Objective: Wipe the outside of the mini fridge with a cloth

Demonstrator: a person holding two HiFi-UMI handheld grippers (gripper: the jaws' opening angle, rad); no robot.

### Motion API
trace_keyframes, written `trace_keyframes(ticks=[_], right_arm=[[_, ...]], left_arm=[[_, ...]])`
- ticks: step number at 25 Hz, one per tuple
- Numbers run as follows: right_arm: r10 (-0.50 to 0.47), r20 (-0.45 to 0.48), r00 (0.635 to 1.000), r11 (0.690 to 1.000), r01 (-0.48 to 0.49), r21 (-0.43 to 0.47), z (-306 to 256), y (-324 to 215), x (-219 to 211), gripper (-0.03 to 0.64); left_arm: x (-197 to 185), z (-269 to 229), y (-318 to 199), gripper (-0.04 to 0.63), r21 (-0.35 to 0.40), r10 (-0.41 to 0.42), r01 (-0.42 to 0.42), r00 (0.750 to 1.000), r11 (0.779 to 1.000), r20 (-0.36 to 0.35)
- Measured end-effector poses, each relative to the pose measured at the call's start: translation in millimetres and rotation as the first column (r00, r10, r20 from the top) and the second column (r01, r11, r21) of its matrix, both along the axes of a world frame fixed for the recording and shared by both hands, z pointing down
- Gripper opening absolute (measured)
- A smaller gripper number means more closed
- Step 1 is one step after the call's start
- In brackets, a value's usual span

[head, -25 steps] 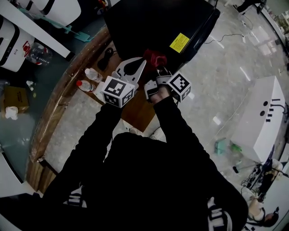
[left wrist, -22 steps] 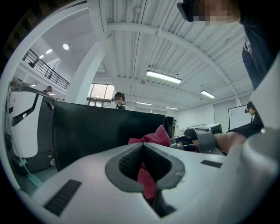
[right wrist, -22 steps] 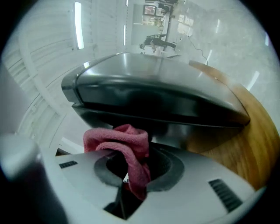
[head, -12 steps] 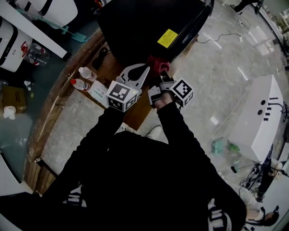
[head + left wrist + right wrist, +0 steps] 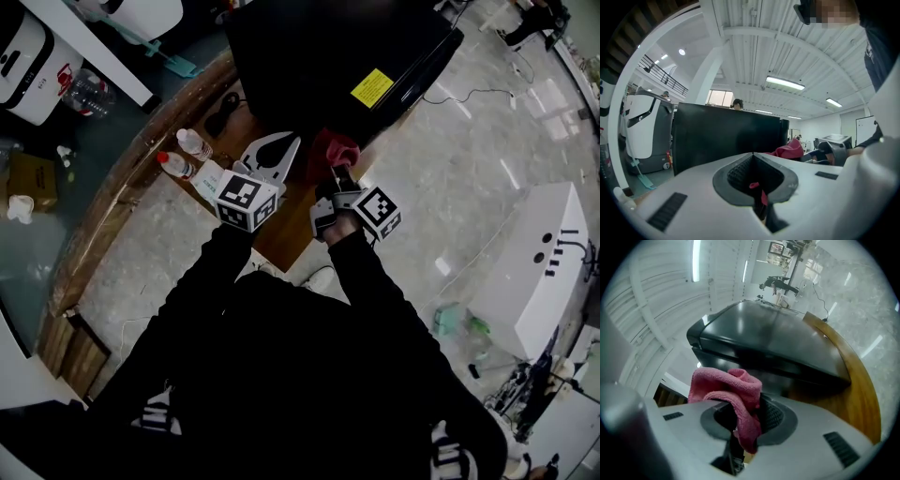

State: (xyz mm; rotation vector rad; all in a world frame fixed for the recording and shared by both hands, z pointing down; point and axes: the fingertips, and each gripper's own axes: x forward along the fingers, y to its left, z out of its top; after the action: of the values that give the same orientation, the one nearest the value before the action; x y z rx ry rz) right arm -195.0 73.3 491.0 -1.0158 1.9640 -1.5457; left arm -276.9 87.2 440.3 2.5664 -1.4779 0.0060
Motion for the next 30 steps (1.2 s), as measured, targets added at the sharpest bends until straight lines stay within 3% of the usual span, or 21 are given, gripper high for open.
trace_keyframes(ticks=[6, 14, 23, 30], right_arm=[[-0.082, -0.024, 0.996, 0.996, 0.081, -0.044, 36, 1, -59, 0.089], [-0.082, -0.054, 0.995, 0.991, 0.076, -0.106, 82, -28, -128, 0.089], [-0.059, -0.029, 0.998, 0.987, 0.054, -0.150, 137, -80, -203, 0.089], [-0.077, -0.069, 0.995, 0.981, 0.064, -0.181, 191, -108, -237, 0.089]], left_arm=[[-67, 23, -5, 0.006, -0.027, -0.087, 0.088, 0.996, 0.996, 0.026], [-142, 79, -30, 0.006, -0.130, -0.142, 0.144, 0.989, 0.981, 0.027], [-181, 138, -68, 0.006, -0.229, -0.088, 0.098, 0.995, 0.969, 0.051], [-194, 160, -95, 0.006, -0.265, -0.074, 0.085, 0.996, 0.960, 0.054]])
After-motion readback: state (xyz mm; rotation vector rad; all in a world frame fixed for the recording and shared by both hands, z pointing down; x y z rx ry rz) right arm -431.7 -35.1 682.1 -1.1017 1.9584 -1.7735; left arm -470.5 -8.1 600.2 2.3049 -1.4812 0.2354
